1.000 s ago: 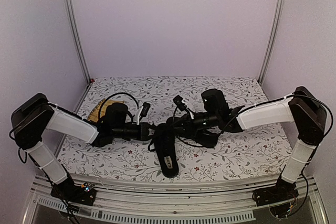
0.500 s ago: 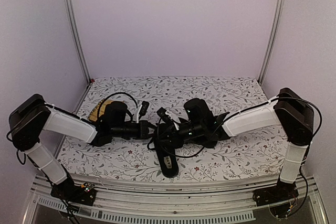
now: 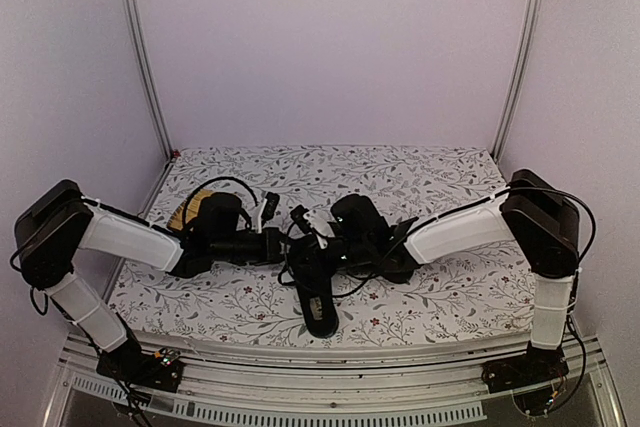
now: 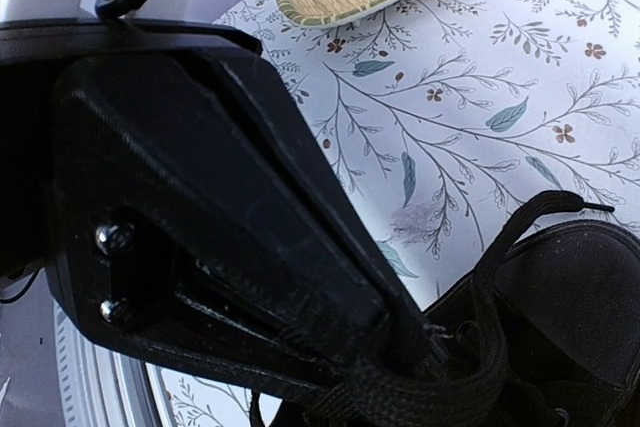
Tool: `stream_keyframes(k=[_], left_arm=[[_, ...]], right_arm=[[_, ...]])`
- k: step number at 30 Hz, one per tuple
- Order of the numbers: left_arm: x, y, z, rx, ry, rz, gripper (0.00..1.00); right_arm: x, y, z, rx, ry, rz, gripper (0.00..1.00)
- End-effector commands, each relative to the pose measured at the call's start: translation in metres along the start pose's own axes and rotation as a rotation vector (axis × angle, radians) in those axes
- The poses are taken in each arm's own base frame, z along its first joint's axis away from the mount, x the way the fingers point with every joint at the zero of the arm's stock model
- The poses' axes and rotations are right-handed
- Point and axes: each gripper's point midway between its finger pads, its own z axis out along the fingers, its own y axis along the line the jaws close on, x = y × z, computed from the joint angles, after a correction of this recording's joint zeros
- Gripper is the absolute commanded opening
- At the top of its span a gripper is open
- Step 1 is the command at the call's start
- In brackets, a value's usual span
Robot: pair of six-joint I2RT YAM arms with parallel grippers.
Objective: Tie the shoes
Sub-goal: Place the shoelace in the shoe.
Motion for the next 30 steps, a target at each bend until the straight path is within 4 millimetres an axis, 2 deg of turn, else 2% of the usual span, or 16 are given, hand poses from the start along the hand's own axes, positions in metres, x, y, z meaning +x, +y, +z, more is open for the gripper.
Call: stream_keyframes(k=[1, 15, 19, 24, 30], left_arm=[[-0.011, -0.025, -0.003, 0.072, -0.017, 0.006, 0.00], [-0.006, -0.028, 0.004, 0.075, -0.007, -0.089, 0.00], [-0.005, -0.028, 0.004, 0.074, -0.008, -0.113, 0.00], [-0.006, -0.033, 0.000, 0.076, -0.013, -0.123, 0.00], [-0.004, -0.037, -0.001, 0.080, -0.007, -0.132, 0.00]], right_arm=[[-0.009, -0.025, 0.008, 0.159, -0.057, 0.002, 0.02], [-0.045, -0.026, 0.020, 0.229, -0.323, 0.052, 0.02], [-0.056, -0.028, 0.016, 0.243, -0.384, 0.051, 0.02], [-0.058, -0.043, 0.008, 0.322, -0.464, 0.064, 0.02], [-0.053, -0.052, 0.021, 0.349, -0.471, 0.060, 0.02]])
